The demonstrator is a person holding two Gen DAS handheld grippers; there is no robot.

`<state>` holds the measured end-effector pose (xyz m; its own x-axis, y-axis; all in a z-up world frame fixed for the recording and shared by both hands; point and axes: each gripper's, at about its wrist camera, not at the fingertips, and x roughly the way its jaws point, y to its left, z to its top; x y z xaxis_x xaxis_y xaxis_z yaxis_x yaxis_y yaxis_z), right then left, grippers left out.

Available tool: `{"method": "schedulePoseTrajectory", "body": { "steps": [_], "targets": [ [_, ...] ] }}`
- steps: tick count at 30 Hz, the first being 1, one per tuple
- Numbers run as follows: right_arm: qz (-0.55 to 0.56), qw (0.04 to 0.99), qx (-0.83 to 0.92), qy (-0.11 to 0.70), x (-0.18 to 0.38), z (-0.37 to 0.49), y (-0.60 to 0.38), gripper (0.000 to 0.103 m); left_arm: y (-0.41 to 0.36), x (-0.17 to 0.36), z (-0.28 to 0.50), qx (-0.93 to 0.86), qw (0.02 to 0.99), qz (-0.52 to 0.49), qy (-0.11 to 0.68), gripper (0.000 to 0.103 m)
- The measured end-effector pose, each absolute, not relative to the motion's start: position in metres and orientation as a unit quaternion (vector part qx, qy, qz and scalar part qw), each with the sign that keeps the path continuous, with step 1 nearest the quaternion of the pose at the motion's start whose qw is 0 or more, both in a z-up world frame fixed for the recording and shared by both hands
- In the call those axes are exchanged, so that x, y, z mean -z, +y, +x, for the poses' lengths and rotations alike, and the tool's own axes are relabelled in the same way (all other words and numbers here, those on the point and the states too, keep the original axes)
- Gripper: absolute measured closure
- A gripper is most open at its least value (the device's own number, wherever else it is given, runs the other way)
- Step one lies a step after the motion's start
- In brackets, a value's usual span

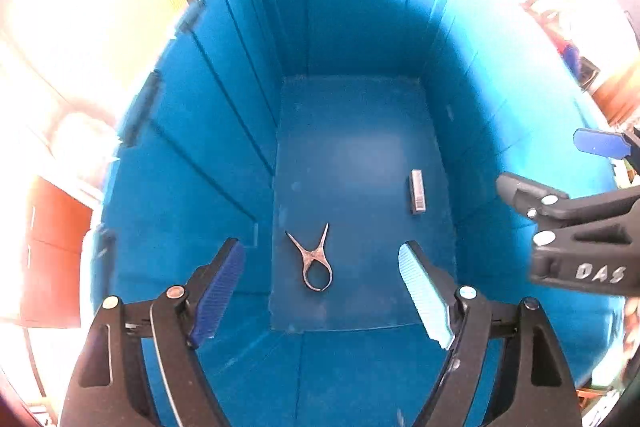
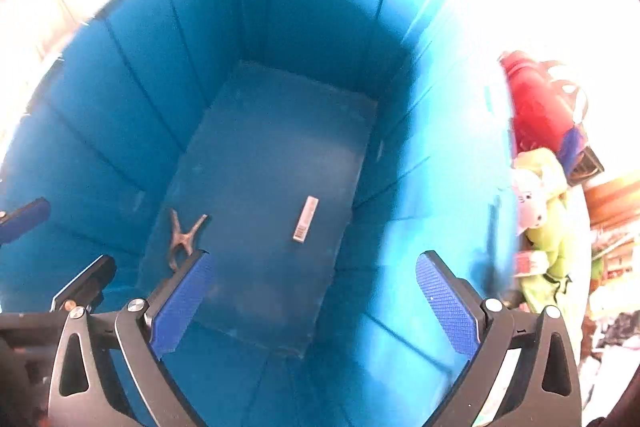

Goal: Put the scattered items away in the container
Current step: 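Withdraw both tools from the crate back toward the pile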

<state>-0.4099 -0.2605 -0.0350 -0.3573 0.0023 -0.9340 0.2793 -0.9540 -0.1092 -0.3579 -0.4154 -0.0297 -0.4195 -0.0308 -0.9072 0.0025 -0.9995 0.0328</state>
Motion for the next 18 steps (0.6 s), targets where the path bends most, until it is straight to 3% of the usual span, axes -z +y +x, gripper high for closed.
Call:
{"method": "schedulePoseTrajectory", "body": {
  "steps": [10,18],
  "targets": [
    [0.479,0.102,0.868,0.079,-0.009,-0.315,-0.219,0.001,-0.39,0.0,-0.283,0.879,-0.023,0.476,0.003,0.023],
    [0.451,0.078,0.889,0.02,-0.02,-0.258,-0.146,0.001,-0.324,-0.025,-0.238,0.911,-0.068,0.406,-0.02,0.023]
  ]
}}
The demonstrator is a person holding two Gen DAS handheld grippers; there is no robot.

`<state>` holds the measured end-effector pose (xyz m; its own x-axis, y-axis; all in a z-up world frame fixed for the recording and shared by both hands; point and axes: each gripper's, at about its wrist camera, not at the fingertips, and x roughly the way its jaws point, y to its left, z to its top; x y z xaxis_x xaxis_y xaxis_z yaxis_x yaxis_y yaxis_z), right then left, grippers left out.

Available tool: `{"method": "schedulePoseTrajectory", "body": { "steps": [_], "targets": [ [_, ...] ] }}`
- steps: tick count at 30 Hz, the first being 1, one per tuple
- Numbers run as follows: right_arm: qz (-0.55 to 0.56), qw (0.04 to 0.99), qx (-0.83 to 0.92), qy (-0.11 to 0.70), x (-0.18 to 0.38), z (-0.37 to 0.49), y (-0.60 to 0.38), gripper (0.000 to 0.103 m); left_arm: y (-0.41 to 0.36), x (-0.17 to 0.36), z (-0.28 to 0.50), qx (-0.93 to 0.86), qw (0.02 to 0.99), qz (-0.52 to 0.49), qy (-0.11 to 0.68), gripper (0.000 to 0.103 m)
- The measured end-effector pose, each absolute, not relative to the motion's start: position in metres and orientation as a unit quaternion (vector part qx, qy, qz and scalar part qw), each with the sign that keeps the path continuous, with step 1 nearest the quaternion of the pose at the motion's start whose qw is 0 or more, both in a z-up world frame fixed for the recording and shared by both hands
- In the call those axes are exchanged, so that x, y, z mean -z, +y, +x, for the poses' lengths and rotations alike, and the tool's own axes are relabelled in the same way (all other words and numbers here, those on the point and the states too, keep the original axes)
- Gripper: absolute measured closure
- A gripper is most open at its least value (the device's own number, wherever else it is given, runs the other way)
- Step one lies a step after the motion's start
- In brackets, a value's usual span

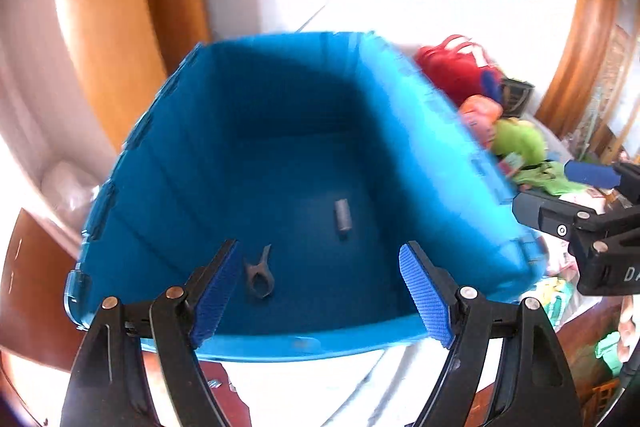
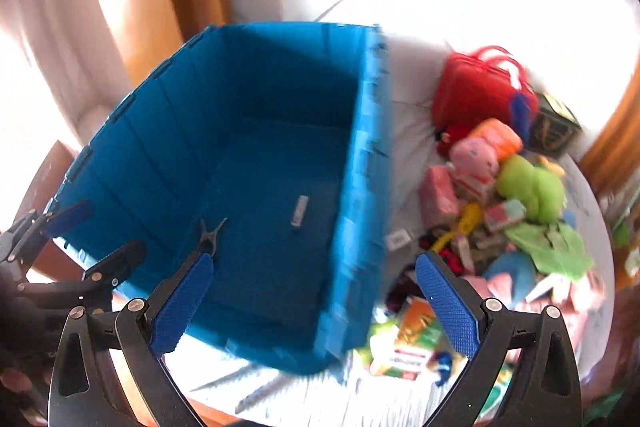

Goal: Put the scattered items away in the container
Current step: 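Withdraw both tools from the crate back toward the pile, then grasp the green-yellow wet-wipe pack with the left tool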

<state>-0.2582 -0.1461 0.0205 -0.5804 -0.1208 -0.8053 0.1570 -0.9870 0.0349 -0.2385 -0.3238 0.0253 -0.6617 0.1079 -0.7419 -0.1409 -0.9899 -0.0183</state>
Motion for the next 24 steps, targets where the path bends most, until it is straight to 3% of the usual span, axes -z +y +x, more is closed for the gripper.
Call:
{"method": "schedulePoseTrajectory", "body": {
  "steps": [8,10,13,24],
  "targets": [
    [0.432,-0.003,0.902,-0.03,-0.021,-0.207,-0.018,0.0,-0.22,-0.039,-0.211,-0.927,0.108,-0.356,0.038,0.022],
    [0.431,-0.012,0.901,-0.038,-0.018,-0.194,0.015,0.0,-0.19,-0.039,-0.205,-0.93,0.115,-0.348,0.035,0.014],
    [0.43,-0.026,0.902,-0.038,-0.01,-0.176,0.066,0.0,-0.145,-0.032,-0.189,-0.934,0.12,-0.336,0.02,0.009],
    [0.469,-0.016,0.881,-0.064,0.066,-0.137,0.223,0.0,0.005,0.062,-0.147,-0.916,0.11,-0.385,0.031,0.009]
  ]
}}
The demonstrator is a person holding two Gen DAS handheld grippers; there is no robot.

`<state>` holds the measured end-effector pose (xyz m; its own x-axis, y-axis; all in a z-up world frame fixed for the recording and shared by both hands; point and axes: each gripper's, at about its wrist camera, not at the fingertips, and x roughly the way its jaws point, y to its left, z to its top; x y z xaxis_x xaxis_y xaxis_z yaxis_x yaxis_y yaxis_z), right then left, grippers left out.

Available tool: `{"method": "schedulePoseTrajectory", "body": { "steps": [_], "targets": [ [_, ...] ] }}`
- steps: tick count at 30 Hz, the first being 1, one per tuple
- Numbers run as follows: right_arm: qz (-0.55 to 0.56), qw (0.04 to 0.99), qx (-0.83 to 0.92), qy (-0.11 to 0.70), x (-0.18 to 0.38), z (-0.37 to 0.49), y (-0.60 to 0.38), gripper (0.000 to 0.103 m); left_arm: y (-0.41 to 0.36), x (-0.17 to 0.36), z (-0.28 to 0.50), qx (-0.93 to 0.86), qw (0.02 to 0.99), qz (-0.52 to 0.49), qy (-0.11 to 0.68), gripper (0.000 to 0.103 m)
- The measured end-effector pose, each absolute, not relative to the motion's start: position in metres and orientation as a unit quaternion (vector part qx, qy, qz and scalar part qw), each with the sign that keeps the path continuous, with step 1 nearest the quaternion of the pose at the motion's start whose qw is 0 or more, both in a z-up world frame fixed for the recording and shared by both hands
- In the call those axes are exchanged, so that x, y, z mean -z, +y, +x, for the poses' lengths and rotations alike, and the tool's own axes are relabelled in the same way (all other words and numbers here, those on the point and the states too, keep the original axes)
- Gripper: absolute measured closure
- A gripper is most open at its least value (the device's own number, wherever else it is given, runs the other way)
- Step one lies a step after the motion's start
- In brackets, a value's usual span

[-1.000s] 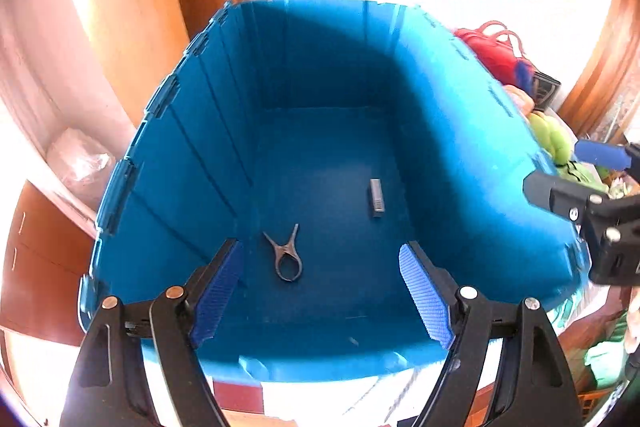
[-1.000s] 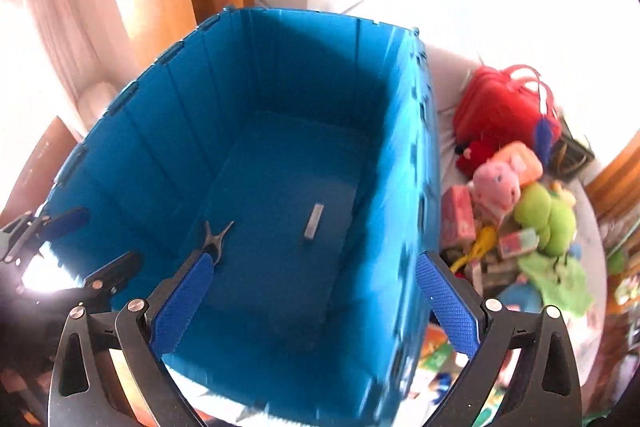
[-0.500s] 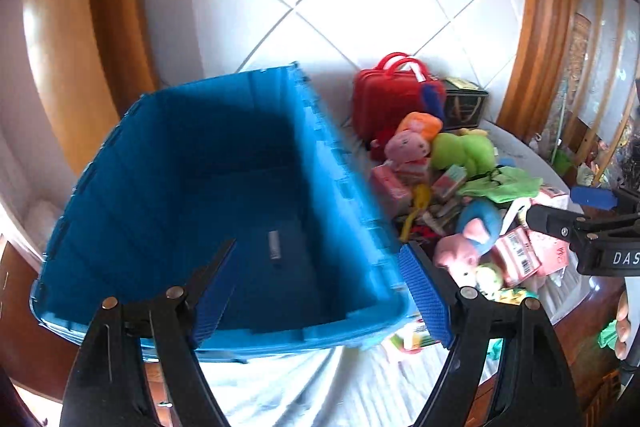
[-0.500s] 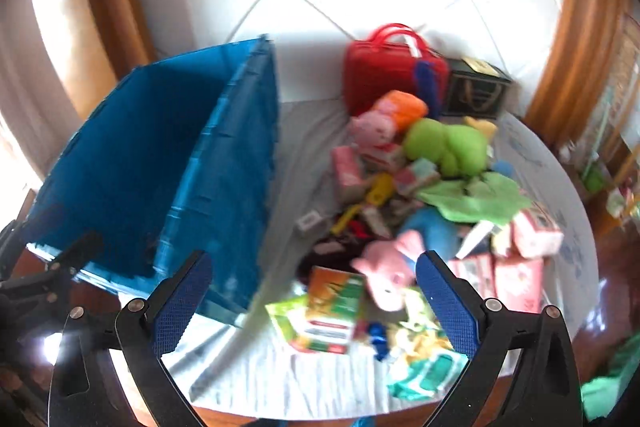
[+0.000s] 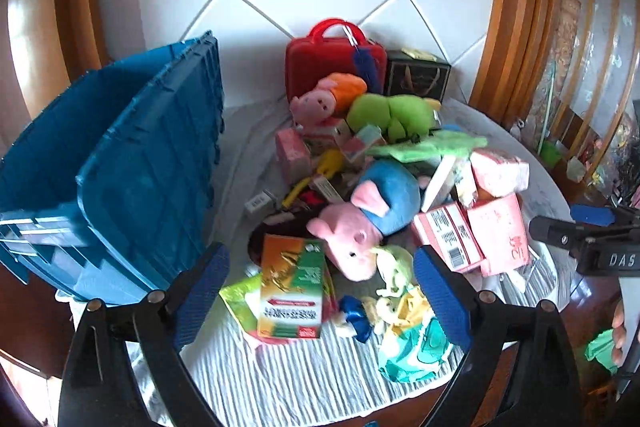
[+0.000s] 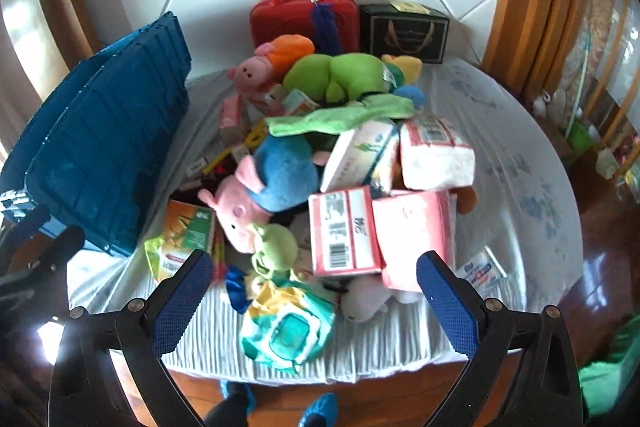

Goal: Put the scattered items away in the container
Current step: 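Grasp the green-yellow wet-wipe pack with the left tool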

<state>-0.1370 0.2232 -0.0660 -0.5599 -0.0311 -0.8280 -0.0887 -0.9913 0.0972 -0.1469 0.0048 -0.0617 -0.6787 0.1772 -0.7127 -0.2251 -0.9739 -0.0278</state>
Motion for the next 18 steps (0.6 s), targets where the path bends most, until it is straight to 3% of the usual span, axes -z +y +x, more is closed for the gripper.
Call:
{"method": "schedulePoseTrajectory", "body": {
  "steps": [10,18],
  "targets": [
    [-0.47,0.046,-0.871,0.136,0.143,-0.08,0.302,0.0,0.09,0.184,-0.114,-0.884,0.156,-0.437,0.054,0.009],
    [-0.473,0.081,-0.865,0.146,0.213,-0.05,0.389,0.0,0.116,0.25,-0.101,-0.886,0.104,-0.45,0.036,0.009]
  ]
}}
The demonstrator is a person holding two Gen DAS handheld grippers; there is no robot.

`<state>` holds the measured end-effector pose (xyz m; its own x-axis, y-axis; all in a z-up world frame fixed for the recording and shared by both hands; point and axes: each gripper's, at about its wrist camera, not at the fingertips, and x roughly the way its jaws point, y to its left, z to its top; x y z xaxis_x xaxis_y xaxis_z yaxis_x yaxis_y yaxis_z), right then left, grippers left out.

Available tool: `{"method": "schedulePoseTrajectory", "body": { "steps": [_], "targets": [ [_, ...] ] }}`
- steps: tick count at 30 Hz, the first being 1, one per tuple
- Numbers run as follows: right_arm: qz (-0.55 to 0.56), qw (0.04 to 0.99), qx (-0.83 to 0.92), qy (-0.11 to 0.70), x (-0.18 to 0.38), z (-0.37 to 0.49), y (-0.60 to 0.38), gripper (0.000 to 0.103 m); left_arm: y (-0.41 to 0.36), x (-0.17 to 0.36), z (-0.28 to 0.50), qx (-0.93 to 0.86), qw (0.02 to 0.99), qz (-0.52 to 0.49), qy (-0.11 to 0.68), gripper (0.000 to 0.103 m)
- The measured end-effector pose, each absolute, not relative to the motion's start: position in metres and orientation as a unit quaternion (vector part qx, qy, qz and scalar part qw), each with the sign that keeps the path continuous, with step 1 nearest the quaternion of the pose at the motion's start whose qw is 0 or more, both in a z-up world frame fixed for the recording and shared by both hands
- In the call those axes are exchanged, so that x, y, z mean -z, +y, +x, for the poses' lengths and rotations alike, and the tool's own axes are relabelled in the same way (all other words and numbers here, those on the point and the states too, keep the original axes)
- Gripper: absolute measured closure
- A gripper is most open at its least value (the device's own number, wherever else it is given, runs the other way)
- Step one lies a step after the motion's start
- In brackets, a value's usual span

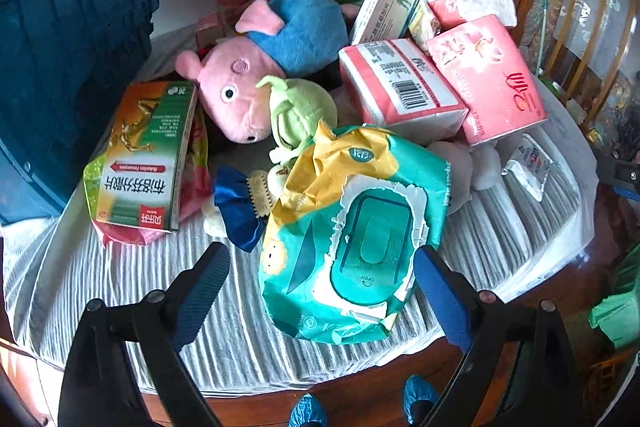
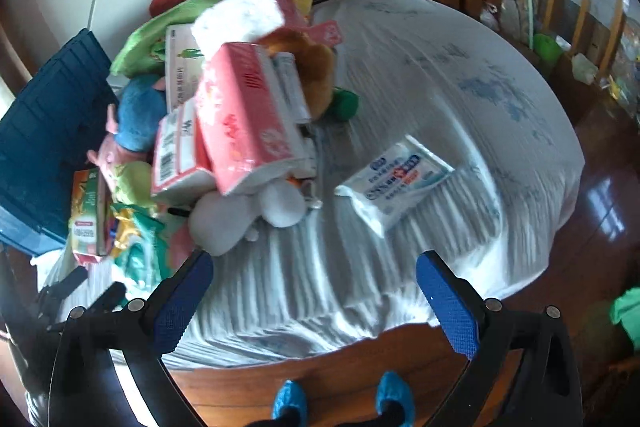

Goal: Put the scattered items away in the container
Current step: 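Grasp the green-yellow wet-wipe pack with the left tool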

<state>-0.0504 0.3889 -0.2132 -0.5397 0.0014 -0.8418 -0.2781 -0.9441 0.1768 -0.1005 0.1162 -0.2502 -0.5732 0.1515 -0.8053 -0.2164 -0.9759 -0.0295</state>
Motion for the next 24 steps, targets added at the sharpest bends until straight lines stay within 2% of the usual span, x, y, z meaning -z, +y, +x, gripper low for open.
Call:
{"method": "schedulePoseTrajectory", "body": {
  "steps": [2,4,11,18,20,21,22,23,24],
  "targets": [
    [-0.483,0.084,-0.86,0.145,0.232,-0.053,0.417,0.0,0.121,0.263,-0.102,-0.887,0.075,-0.454,0.018,0.009],
    [-0.494,0.071,-0.855,0.143,0.248,-0.061,0.44,0.0,0.127,0.272,-0.101,-0.892,0.043,-0.451,-0.001,0.0],
    [-0.519,0.008,-0.85,0.093,0.271,-0.09,0.488,0.0,0.154,0.275,-0.086,-0.898,-0.02,-0.438,-0.017,0.0],
    [-0.533,-0.036,-0.84,0.097,0.283,-0.093,0.499,0.0,0.176,0.287,-0.101,-0.886,-0.05,-0.46,0.013,0.0],
    [-0.534,-0.034,-0.84,0.091,0.288,-0.094,0.498,0.0,0.18,0.293,-0.105,-0.884,-0.05,-0.465,0.001,0.017],
    [-0.536,-0.031,-0.839,0.09,0.29,-0.094,0.499,0.0,0.184,0.292,-0.103,-0.885,-0.048,-0.462,-0.007,0.031],
    [-0.538,-0.028,-0.838,0.093,0.291,-0.092,0.501,0.0,0.189,0.29,-0.1,-0.885,-0.039,-0.463,-0.017,0.054],
    [-0.537,-0.029,-0.838,0.097,0.291,-0.09,0.501,0.0,0.194,0.288,-0.096,-0.883,-0.03,-0.467,-0.025,0.064],
    [-0.534,-0.034,-0.839,0.099,0.291,-0.089,0.502,0.0,0.2,0.286,-0.092,-0.882,-0.029,-0.469,-0.031,0.064]
  ]
}}
